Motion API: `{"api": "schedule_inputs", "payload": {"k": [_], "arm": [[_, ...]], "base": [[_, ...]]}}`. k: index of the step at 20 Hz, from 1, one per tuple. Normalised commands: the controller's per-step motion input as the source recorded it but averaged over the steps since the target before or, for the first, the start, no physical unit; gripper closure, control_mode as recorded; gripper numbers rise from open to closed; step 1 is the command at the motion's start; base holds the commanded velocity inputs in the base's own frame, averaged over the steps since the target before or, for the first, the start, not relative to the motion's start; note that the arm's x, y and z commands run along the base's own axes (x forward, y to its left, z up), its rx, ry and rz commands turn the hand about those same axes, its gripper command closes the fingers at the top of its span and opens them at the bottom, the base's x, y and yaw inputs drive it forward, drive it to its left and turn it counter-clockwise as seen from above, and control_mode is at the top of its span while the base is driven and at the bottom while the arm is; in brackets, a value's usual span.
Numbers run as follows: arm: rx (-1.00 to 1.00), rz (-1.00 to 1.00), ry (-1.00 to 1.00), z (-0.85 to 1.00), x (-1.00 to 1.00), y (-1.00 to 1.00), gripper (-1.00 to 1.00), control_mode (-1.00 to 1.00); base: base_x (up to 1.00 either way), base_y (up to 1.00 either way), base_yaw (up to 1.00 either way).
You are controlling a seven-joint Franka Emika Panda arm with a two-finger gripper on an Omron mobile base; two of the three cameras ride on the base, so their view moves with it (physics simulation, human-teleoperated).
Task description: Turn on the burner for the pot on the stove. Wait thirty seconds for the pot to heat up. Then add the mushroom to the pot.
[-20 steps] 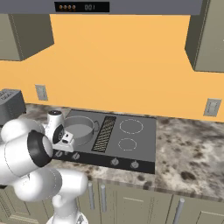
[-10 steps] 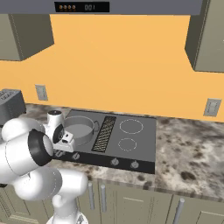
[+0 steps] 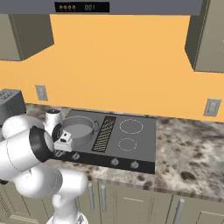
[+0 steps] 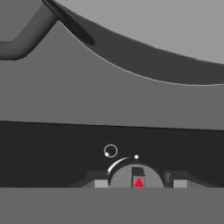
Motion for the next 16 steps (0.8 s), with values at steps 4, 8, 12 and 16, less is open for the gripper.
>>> {"api": "schedule_inputs", "payload": {"k": [4,8,12,16], "arm": [[0.02,0.16,0.26,-0.43,-0.14,-0.07,1.0,-1.0],[0.0,0.26,0.05,-0.46,-0.45,-0.01,1.0,-1.0],[0.0,0.26,-0.05,-0.41,-0.55,-0.03,1.0,-1.0],[0.08,0.27,-0.23,-0.27,-0.48,-0.22,1.0,-1.0]], "base": [[0.0,0.0,0.0],[0.0,0.0,0.0],[0.0,0.0,0.0],[0.0,0.0,0.0]]}}
